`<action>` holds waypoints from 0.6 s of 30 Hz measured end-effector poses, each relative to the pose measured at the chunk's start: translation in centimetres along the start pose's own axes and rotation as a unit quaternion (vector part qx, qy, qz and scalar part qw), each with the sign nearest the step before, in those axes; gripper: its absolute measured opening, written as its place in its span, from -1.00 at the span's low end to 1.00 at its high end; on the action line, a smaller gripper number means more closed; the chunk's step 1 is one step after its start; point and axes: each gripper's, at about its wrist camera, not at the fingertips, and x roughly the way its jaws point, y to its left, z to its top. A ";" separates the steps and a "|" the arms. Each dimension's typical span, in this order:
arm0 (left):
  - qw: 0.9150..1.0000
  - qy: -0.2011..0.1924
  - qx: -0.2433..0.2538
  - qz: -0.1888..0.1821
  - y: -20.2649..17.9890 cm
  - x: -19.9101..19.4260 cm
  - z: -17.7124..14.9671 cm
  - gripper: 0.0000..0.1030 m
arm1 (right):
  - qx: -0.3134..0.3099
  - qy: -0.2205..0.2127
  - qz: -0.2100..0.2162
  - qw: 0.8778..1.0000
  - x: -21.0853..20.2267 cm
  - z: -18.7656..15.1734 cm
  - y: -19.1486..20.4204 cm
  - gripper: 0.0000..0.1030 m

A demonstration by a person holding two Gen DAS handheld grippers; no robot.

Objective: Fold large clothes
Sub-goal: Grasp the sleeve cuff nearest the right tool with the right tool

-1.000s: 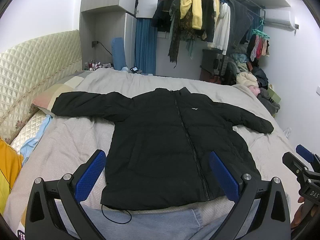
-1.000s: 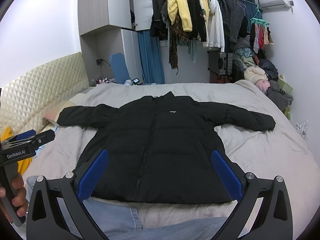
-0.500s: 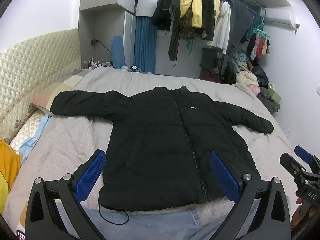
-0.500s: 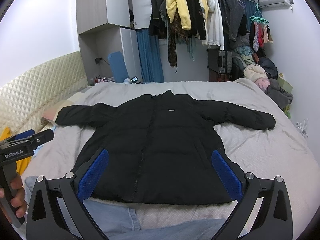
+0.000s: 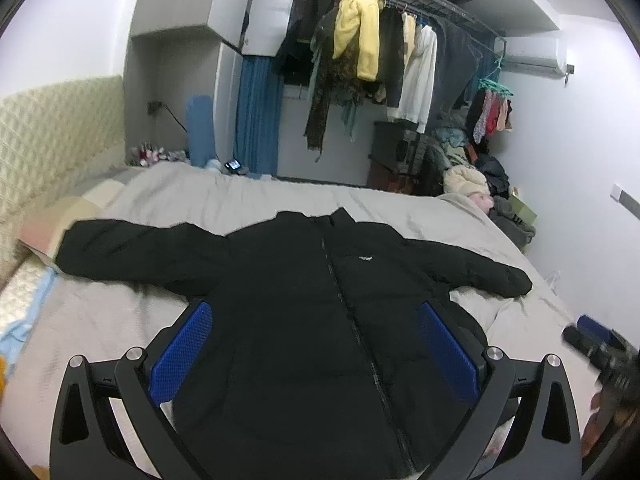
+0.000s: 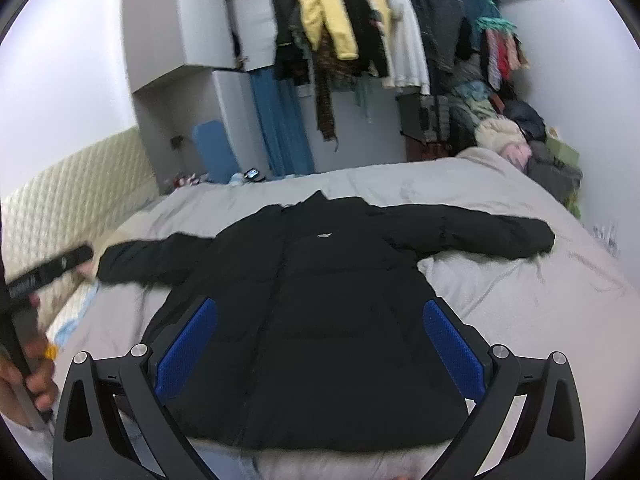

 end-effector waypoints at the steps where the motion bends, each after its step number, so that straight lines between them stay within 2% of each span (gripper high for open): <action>1: 1.000 0.002 -0.007 0.002 0.6 1.1 -0.5 1.00 | 0.008 -0.003 -0.005 1.000 0.7 0.3 -0.9 1.00; 5: 0.999 0.018 -0.045 0.005 2.8 4.1 -1.6 1.00 | 0.023 -0.017 -0.025 0.999 2.7 1.9 -4.0 1.00; 9: 0.998 0.035 -0.059 0.013 4.5 6.4 -2.2 1.00 | 0.054 -0.037 -0.031 0.997 4.8 3.7 -8.5 1.00; 12: 0.997 0.044 -0.061 0.022 5.5 8.2 -2.6 1.00 | 0.071 -0.050 -0.054 0.995 6.8 4.8 -12.1 1.00; 15: 0.996 0.052 -0.070 0.024 6.1 9.5 -3.1 1.00 | 0.104 -0.055 -0.056 0.991 9.4 5.3 -16.7 1.00; 18: 0.995 0.064 -0.077 0.030 6.5 11.4 -3.8 1.00 | 0.122 -0.062 -0.090 0.986 11.8 5.0 -21.1 1.00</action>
